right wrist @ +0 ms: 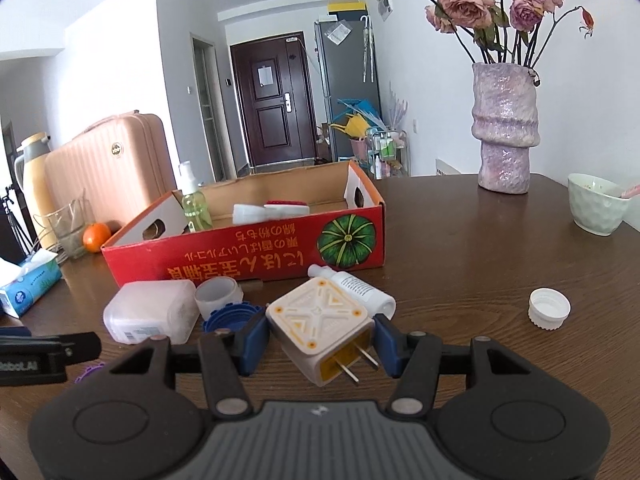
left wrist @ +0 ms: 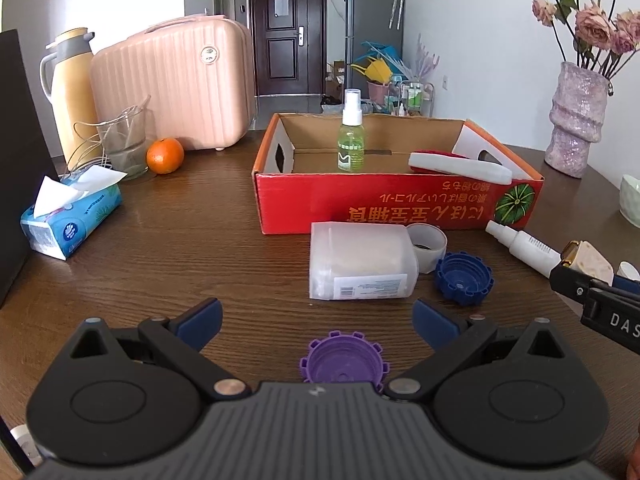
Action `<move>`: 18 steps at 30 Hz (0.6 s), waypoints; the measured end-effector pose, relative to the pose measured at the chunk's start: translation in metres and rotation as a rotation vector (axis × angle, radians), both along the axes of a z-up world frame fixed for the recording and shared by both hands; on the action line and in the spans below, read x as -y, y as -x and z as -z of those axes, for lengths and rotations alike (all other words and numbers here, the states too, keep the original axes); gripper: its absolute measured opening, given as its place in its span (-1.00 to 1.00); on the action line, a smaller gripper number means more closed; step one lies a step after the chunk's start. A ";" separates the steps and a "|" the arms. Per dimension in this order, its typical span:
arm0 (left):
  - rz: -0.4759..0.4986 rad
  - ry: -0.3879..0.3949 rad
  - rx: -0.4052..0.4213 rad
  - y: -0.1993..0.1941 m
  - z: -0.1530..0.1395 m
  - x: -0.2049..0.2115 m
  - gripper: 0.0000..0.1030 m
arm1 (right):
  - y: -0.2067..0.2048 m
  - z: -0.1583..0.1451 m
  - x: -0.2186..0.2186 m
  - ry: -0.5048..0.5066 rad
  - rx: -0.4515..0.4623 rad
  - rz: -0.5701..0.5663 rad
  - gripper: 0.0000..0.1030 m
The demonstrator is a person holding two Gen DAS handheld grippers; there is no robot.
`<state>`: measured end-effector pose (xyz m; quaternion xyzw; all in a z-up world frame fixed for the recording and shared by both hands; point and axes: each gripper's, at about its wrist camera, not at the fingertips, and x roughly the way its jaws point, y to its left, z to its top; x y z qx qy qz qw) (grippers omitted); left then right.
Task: Organize rigid objects
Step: 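Lift the plug adapter with the right gripper while the left gripper reaches the blue cap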
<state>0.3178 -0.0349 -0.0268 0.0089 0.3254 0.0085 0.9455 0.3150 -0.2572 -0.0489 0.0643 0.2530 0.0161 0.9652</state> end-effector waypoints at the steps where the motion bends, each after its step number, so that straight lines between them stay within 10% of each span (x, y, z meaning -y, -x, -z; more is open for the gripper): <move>1: 0.004 -0.001 -0.006 -0.002 -0.001 0.002 1.00 | 0.000 -0.001 0.001 -0.002 0.003 0.000 0.08; 18: 0.130 -0.062 0.014 -0.011 -0.008 0.072 1.00 | 0.005 -0.004 0.031 0.008 0.027 0.011 0.08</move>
